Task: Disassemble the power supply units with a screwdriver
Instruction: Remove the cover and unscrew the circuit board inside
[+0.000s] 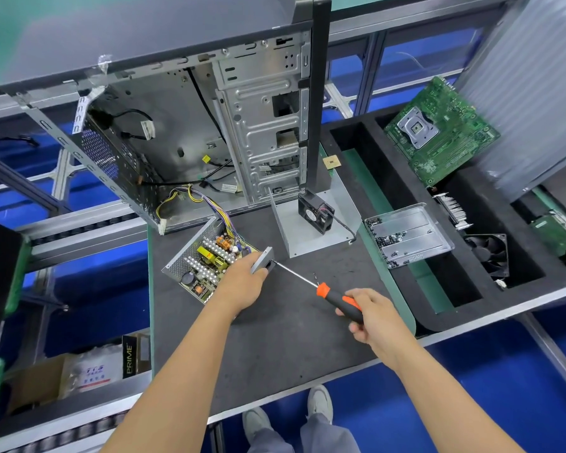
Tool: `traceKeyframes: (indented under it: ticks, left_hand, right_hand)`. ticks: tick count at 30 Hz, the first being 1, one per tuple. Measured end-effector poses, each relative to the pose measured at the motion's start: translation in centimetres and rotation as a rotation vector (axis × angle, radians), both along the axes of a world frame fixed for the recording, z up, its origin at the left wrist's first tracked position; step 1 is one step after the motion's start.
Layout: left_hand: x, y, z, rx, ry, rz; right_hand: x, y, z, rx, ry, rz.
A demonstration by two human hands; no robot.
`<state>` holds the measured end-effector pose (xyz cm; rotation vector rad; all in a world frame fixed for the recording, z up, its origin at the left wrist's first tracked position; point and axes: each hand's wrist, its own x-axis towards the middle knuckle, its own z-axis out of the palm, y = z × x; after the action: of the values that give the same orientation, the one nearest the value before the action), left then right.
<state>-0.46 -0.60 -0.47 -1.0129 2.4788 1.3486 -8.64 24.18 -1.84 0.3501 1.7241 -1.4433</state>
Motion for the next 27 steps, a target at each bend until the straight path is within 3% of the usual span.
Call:
traceKeyframes:
  ticks: [3,5,10,16,20,24,27]
  left_hand:
    - [0.0,0.0,0.0,-0.006,-0.007,0.002]
    - [0.0,0.0,0.0,-0.01,-0.01,0.003]
    - [0.0,0.0,0.1,-0.01,-0.007,0.002]
    - [0.0,0.1,0.3,-0.032,-0.003,-0.022]
    - [-0.1,0.1,0.3,-0.034,-0.008,-0.019]
    - [0.0,0.1,0.4,-0.029,-0.002,-0.02]
    - [0.0,0.1,0.3,-0.029,0.001,-0.014]
  right_hand:
    - [-0.3,0.8,-0.4,-0.161,0.024,-0.134]
    - [-0.5,0.8,0.0,-0.264,-0.066,-0.172]
    - [-0.6,0.2,0.8,0.039,-0.079,0.037]
    - [-0.2,0.8,0.4,-0.21,-0.027,-0.071]
    - [0.2,-0.1,1.0,-0.042,-0.089,0.047]
    - [0.3,0.5,0.6,-0.136,0.04,-0.03]
    - [0.2,0.3,1.1,-0.159,-0.025,-0.018]
